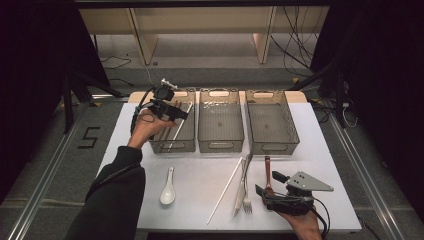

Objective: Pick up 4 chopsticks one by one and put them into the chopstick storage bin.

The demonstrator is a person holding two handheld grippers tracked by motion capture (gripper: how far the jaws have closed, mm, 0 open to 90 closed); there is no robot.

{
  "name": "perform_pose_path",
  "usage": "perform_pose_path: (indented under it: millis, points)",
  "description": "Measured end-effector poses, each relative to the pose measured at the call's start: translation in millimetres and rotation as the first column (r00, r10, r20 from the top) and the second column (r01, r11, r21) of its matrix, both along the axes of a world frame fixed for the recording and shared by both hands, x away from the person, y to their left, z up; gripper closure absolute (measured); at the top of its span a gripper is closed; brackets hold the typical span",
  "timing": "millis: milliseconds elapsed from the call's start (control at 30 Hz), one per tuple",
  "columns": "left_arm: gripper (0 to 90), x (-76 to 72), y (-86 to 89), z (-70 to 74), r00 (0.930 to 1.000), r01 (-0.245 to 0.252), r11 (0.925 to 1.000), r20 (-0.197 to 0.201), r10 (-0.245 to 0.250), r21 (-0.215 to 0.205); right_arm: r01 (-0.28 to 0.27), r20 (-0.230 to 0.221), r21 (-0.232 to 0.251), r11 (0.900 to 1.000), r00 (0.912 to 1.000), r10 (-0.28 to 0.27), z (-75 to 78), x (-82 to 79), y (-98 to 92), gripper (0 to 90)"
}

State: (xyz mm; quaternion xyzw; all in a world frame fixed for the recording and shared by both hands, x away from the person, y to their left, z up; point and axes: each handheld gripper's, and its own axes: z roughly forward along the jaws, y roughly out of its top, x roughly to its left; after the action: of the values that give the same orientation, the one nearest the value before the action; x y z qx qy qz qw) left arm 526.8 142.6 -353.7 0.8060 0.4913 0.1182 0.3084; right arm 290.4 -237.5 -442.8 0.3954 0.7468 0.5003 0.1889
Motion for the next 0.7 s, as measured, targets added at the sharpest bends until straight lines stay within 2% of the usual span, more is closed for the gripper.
perform_pose_path:
  millis: [33,67,133,167,200,333,367,467,500,600,700]
  points:
    - [31.9,-10.0,-5.0,3.3,1.0,0.005,1.0,0.003,-0.005,-0.007,0.0,0.001,-0.001,1.0,1.0,0.0,0.0,0.0,0.0,24.5]
    - [31.0,-10.0,-5.0,3.3,1.0,0.005,1.0,0.003,-0.005,-0.007,0.0,0.002,-0.002,1.0,1.0,0.0,0.1,0.0,-0.1,24.5]
    - [29.5,-25.0,-11.1,3.9,0.9997,0.02,0.9996,-0.014,-0.02,-0.02,0.0,0.003,-0.003,1.0,1.0,0.0,0.2,-0.2,-0.2,24.5]
    - [28.3,-25.0,-11.1,3.9,0.9997,0.02,0.9996,-0.014,-0.02,-0.02,-0.001,0.003,-0.003,1.0,1.0,0.001,0.3,-0.2,-0.3,24.5]
    - [27.7,-34.4,-15.1,2.3,0.9994,0.031,0.9994,-0.014,-0.032,-0.015,0.0,0.003,-0.003,1.0,1.0,0.0,0.2,-0.2,-0.3,24.5]
    - [26.1,-51.6,-24.0,-4.4,0.9981,0.06,0.9981,-0.011,-0.06,-0.011,-0.001,0.002,-0.004,1.0,1.0,0.001,0.4,-0.3,-0.2,24.5]
    - [25.7,-51.6,-24.0,-4.4,0.9981,0.06,0.9981,-0.011,-0.06,-0.011,0.0,0.002,-0.004,1.0,1.0,0.0,0.5,-0.4,-0.2,24.5]
    - [25.2,-68.0,-28.9,-13.6,0.9973,0.072,0.9965,-0.011,-0.072,-0.042,0.002,0.003,-0.003,1.0,1.0,-0.002,0.8,-0.5,-0.2,24.5]
    - [25.1,-68.0,-28.9,-13.6,0.9973,0.072,0.9965,-0.011,-0.072,-0.042,0.001,0.004,-0.003,1.0,1.0,-0.001,1.0,-0.6,-0.3,24.5]
    - [24.7,-81.2,-34.8,-25.0,0.9967,0.081,0.9957,-0.009,-0.081,-0.045,0.0,0.003,-0.004,1.0,1.0,0.0,0.7,-0.6,0.0,24.5]
    - [23.4,-85.9,-41.9,-32.4,0.9943,0.102,0.9946,-0.031,-0.102,-0.019,0.0,0.003,-0.002,1.0,1.0,0.0,0.9,-0.6,0.3,24.5]
